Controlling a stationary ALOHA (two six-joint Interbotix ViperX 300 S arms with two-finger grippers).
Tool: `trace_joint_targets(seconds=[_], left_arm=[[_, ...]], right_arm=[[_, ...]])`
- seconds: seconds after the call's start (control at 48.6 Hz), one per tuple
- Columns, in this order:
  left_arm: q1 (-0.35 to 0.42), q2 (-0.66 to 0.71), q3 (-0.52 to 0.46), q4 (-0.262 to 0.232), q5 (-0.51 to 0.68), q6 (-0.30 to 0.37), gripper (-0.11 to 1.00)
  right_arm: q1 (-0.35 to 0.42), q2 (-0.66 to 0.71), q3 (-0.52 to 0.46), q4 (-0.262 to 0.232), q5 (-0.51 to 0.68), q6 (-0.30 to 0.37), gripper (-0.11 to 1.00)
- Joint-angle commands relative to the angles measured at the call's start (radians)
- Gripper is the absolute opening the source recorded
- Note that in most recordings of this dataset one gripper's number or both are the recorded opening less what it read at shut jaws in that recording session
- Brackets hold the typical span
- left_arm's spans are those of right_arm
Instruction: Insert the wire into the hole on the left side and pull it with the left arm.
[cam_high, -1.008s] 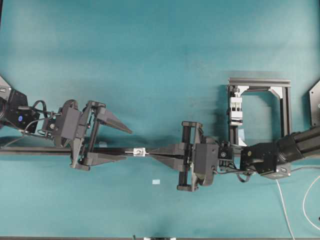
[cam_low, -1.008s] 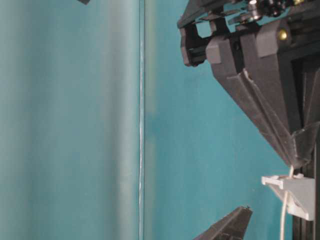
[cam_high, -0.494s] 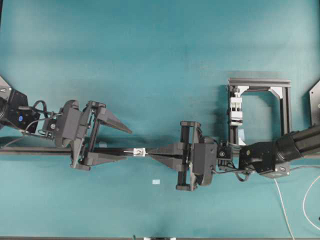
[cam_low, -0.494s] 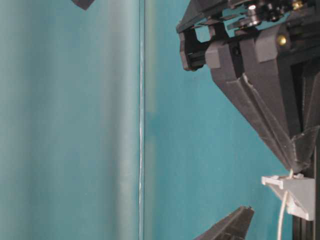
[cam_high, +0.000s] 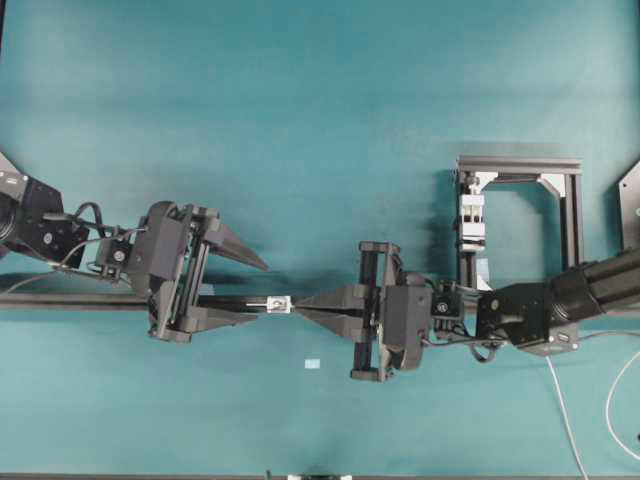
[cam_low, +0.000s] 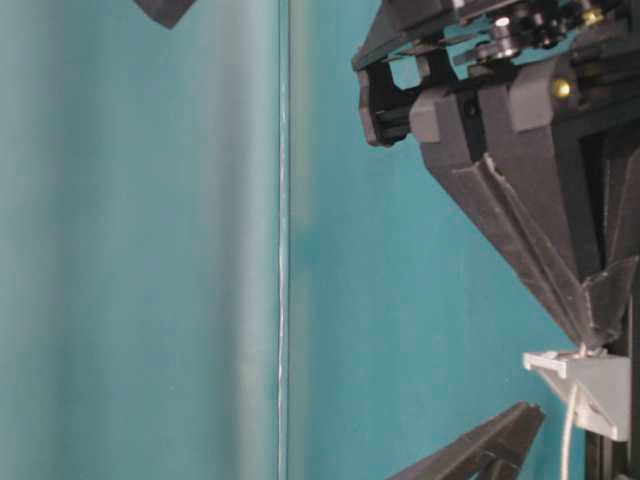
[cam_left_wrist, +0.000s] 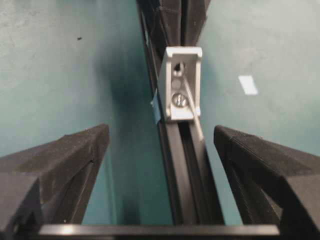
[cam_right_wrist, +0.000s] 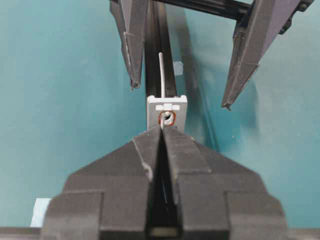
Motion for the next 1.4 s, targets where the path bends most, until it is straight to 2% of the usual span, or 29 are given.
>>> trace_joint_targets(seconds=[0.0, 0.247, 0.329, 0.432, 0.597, 0.679, 0.761, 0.864, 1.214, 1.378], left_arm=[[0.002, -0.041, -0.011, 0.003, 0.005, -0.003, 0.65], [0.002, -0.063, -0.006, 0.003, 0.008, -0.005, 0.65], [0.002, -0.058, -0.005, 0.003, 0.012, -0.009, 0.60], [0.000, -0.057, -0.006, 0.003, 0.020, -0.017, 0.46], [-0.002, -0.055, -0.015, 0.003, 0.051, -0.038, 0.10], [0.003, -0.057, -0.026, 0.003, 0.097, -0.077, -0.02], [0.009, -0.057, -0.040, 0.003, 0.155, -0.104, -0.08], [0.012, -0.060, -0.054, 0.003, 0.199, -0.115, -0.10], [0.011, -0.074, -0.054, 0.003, 0.204, -0.118, -0.10], [0.009, -0.074, -0.054, 0.003, 0.206, -0.118, -0.10]], right_arm=[[-0.015, -0.006, -0.011, -0.002, 0.015, 0.003, 0.01], [-0.017, -0.006, -0.011, -0.002, 0.015, 0.003, 0.01], [-0.017, -0.006, -0.011, -0.002, 0.015, 0.005, 0.01], [-0.017, -0.006, -0.009, -0.002, 0.015, 0.005, 0.01], [-0.017, -0.006, -0.011, -0.002, 0.015, 0.005, 0.01], [-0.015, -0.005, -0.009, -0.002, 0.015, 0.005, 0.01], [-0.017, -0.006, -0.011, -0.002, 0.015, 0.005, 0.01], [-0.017, -0.006, -0.011, 0.000, 0.015, 0.005, 0.01], [-0.017, -0.015, -0.009, -0.002, 0.020, 0.014, 0.01], [-0.021, -0.041, -0.002, 0.000, 0.071, 0.018, 0.01]])
